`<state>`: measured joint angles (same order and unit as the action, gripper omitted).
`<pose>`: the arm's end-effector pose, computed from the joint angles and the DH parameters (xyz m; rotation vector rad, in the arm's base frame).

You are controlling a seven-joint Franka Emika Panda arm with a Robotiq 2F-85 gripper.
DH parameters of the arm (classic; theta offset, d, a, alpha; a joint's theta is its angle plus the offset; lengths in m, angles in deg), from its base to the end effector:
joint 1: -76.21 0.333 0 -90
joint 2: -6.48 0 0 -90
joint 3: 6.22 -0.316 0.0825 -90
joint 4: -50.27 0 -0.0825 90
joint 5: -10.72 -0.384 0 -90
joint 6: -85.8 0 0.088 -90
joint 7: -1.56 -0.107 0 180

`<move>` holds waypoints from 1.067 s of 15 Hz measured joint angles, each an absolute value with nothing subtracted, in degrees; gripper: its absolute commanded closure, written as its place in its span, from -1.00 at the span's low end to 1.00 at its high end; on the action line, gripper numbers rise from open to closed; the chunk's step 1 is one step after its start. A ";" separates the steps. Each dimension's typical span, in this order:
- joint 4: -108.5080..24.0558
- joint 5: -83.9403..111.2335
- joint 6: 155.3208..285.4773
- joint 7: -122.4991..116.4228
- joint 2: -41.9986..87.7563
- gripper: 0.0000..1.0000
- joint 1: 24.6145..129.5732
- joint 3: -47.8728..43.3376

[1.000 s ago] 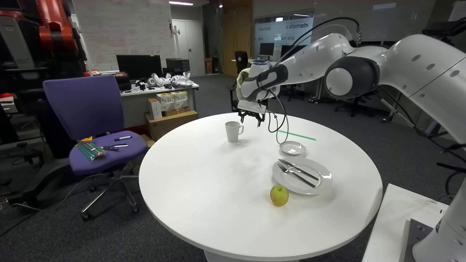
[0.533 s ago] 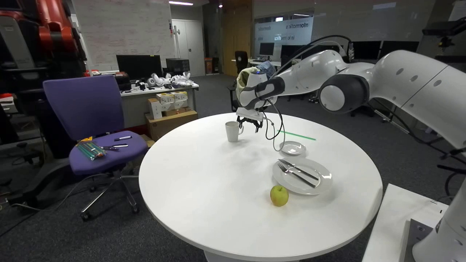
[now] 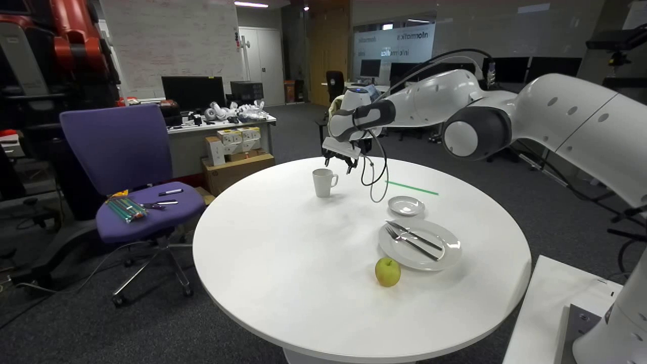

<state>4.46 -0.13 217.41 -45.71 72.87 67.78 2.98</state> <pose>0.8081 -0.1825 0.2482 -2.5316 1.5738 -0.4929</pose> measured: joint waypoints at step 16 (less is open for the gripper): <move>11.17 -0.41 215.92 -45.72 78.67 0.35 66.47 2.48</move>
<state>11.17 -0.41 215.92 -45.72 78.67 66.47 2.48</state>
